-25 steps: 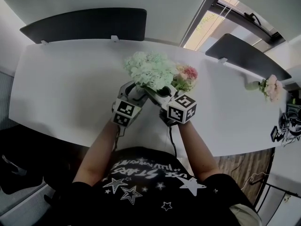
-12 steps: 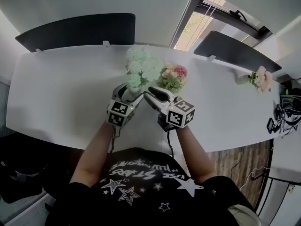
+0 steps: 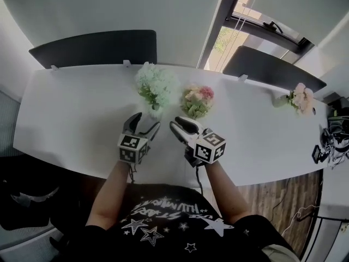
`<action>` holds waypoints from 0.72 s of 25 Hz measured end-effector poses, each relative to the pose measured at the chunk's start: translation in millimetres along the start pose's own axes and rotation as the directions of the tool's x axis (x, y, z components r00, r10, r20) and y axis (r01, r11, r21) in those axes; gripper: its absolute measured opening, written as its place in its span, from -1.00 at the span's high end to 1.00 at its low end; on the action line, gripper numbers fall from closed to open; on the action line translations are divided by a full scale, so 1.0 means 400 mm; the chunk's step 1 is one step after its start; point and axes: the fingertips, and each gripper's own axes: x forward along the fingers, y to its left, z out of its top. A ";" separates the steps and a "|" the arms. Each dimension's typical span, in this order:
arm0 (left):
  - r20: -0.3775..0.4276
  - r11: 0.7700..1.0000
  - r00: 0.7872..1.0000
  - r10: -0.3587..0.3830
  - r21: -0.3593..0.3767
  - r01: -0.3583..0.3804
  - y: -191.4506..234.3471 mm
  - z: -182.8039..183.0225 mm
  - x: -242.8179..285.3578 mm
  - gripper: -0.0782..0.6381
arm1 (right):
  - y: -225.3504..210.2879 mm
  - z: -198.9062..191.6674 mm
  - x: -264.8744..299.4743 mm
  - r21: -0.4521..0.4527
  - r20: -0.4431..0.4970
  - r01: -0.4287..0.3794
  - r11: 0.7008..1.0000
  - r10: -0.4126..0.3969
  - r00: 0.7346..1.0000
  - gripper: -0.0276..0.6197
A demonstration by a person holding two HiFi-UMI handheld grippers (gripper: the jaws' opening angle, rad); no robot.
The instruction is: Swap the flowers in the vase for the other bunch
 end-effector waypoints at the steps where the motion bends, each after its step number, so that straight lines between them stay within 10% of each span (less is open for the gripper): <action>1: 0.017 1.000 1.000 0.016 -0.022 -0.016 0.002 -0.002 -0.018 -0.16 | 0.001 -0.004 -0.004 0.001 -0.003 -0.012 1.000 0.012 1.000 0.56; 6: 0.108 0.994 0.991 0.073 -0.083 -0.064 -0.013 0.042 -0.081 -0.14 | -0.008 0.018 -0.017 0.014 0.034 -0.048 0.999 0.048 0.998 0.59; 18: 0.146 0.998 0.988 0.043 -0.059 -0.034 -0.111 0.069 -0.174 0.75 | 0.028 0.043 -0.057 0.001 0.097 0.030 1.000 -0.030 0.995 0.91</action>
